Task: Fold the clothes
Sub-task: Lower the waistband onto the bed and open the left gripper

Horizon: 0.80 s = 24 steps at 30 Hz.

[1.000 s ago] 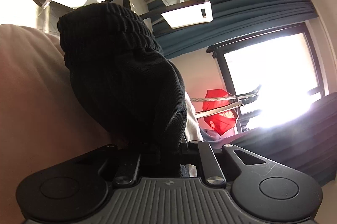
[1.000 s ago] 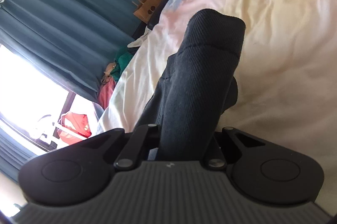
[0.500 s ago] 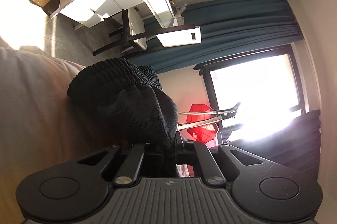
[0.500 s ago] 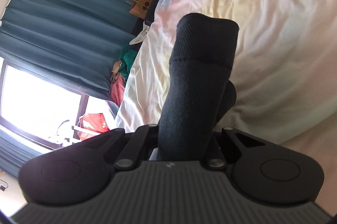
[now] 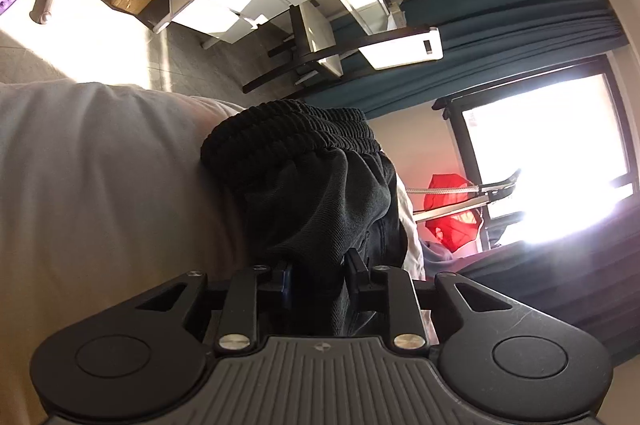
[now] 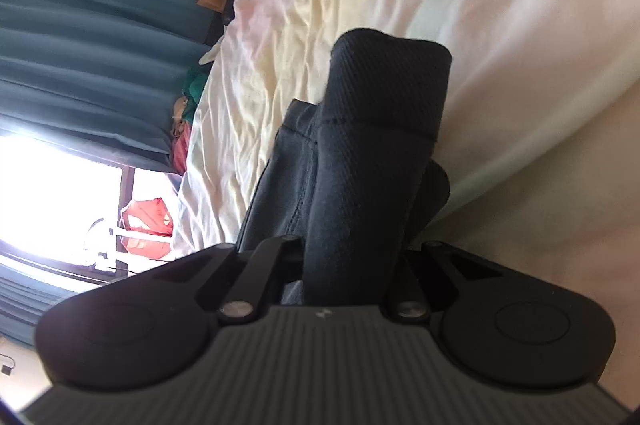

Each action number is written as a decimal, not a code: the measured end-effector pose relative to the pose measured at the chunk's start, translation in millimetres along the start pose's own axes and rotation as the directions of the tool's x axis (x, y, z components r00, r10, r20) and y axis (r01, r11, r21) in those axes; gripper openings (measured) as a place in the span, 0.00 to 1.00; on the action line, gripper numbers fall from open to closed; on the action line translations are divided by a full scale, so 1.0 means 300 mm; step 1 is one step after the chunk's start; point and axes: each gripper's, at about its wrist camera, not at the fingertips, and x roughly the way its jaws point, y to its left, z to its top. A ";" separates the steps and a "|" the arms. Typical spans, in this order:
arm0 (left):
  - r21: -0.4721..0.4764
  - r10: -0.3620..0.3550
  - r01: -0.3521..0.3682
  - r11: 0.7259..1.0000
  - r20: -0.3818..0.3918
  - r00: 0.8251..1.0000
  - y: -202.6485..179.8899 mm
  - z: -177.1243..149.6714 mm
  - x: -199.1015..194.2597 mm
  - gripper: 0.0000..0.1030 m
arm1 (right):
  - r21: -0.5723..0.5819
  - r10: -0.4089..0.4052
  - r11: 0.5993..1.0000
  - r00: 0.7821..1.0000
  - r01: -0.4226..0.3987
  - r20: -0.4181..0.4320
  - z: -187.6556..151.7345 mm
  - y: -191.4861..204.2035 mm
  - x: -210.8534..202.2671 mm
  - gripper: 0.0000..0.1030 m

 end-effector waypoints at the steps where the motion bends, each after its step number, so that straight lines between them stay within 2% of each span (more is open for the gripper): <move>1: 0.027 0.037 -0.036 0.999 -0.005 0.999 -0.004 -0.007 -0.011 0.36 | 0.001 0.001 1.000 1.000 -0.001 -0.004 0.001 -0.004 0.001 0.11; 2: 0.056 0.070 -0.069 0.996 -0.003 0.998 -0.010 -0.014 -0.024 0.46 | -0.005 0.002 1.000 1.000 -0.002 -0.007 0.001 -0.002 0.001 0.11; 6: 0.223 0.162 -0.162 0.961 0.015 0.987 -0.058 -0.055 -0.097 0.54 | -0.011 0.003 1.000 1.000 -0.003 -0.004 -0.002 0.003 -0.001 0.11; 8: 0.336 0.199 -0.204 0.920 0.050 0.979 -0.096 -0.084 -0.136 0.60 | -0.013 0.002 1.000 1.000 -0.002 -0.001 -0.003 0.007 -0.002 0.11; 9: 0.405 0.242 -0.256 0.878 0.086 0.966 -0.126 -0.110 -0.155 0.61 | -0.017 0.000 1.000 1.000 0.000 0.000 -0.002 0.011 -0.004 0.11; 14: 0.531 0.289 -0.332 0.780 0.165 0.943 -0.223 -0.192 -0.186 0.61 | -0.041 0.004 0.999 0.998 -0.001 0.068 -0.017 0.049 -0.034 0.11; 17: 0.596 0.266 -0.331 0.732 0.197 0.944 -0.270 -0.236 -0.196 0.61 | -0.042 0.010 0.999 0.995 -0.006 0.101 -0.027 0.067 -0.045 0.11; 21: 0.674 0.211 -0.308 0.671 0.225 0.951 -0.321 -0.288 -0.195 0.62 | -0.015 0.022 1.000 0.995 -0.020 0.094 -0.016 0.058 -0.040 0.11; 24: 0.743 0.179 -0.310 0.592 0.255 0.950 -0.362 -0.345 -0.179 0.66 | -0.017 0.029 0.999 0.995 -0.028 0.092 -0.011 0.061 -0.041 0.11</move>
